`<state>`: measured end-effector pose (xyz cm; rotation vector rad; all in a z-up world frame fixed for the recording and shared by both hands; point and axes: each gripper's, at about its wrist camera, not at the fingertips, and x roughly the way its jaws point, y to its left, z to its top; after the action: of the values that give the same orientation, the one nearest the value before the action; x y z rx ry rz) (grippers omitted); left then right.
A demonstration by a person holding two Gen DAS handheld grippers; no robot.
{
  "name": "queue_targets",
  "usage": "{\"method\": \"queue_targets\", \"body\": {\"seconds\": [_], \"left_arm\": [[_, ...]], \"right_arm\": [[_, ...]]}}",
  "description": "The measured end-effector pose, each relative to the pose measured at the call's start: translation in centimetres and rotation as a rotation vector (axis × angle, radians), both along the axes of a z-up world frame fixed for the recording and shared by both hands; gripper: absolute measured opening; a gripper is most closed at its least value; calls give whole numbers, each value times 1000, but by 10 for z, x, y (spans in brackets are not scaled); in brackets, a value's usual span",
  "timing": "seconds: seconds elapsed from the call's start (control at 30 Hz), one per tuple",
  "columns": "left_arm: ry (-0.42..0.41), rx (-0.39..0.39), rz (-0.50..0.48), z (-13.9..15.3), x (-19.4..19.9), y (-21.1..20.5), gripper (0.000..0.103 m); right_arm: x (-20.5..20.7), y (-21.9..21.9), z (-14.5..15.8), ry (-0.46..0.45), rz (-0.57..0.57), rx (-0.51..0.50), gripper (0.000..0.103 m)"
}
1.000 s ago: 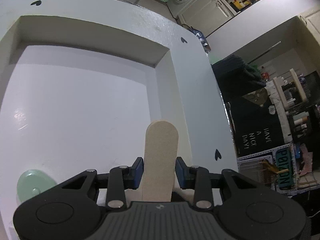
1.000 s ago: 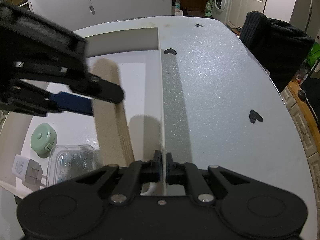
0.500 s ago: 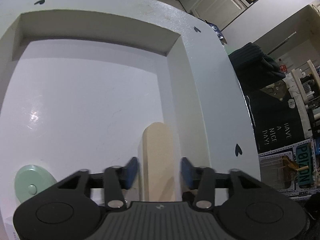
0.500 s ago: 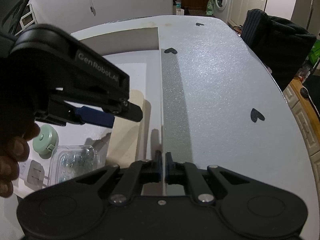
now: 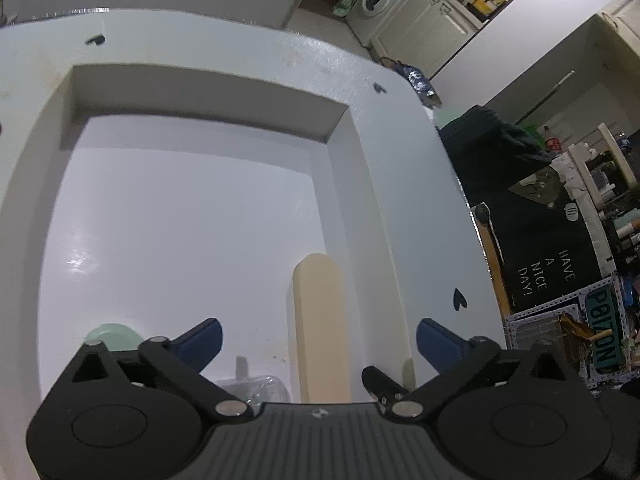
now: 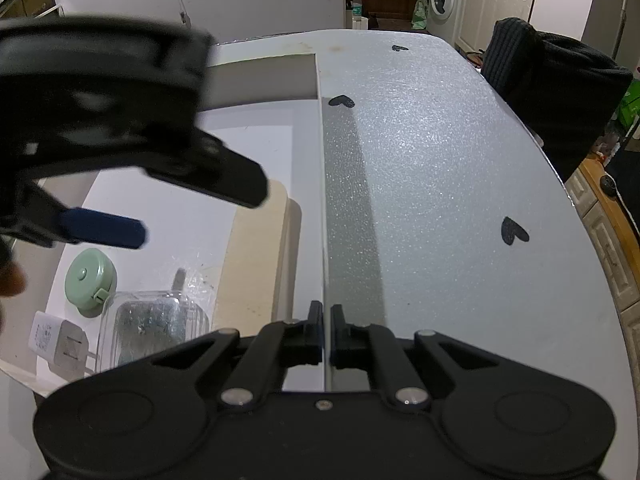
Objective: Organize rigid objects
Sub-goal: 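Lower the stick into the tray and open the left gripper, then move the left gripper to the white suction-cup holder and grasp its knob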
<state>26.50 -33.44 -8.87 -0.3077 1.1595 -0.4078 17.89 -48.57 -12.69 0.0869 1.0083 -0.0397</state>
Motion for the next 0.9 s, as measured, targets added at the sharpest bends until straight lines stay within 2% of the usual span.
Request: {"method": "queue_targets", "body": {"seconds": [0.27, 0.57, 0.7, 0.9], "left_arm": [[-83, -3, -33, 22, -24, 31, 103], [-241, 53, -57, 55, -36, 83, 103], [-305, 91, -34, 65, -38, 116, 103], [-334, 118, 27, 64, -41, 169, 103]], "right_arm": [[-1, 2, 0, -2, -3, -16, 6], [2, 2, 0, 11, -13, -18, 6], [4, 5, 0, 19, -22, -31, 7], [7, 9, 0, 34, -39, -48, 8]]}}
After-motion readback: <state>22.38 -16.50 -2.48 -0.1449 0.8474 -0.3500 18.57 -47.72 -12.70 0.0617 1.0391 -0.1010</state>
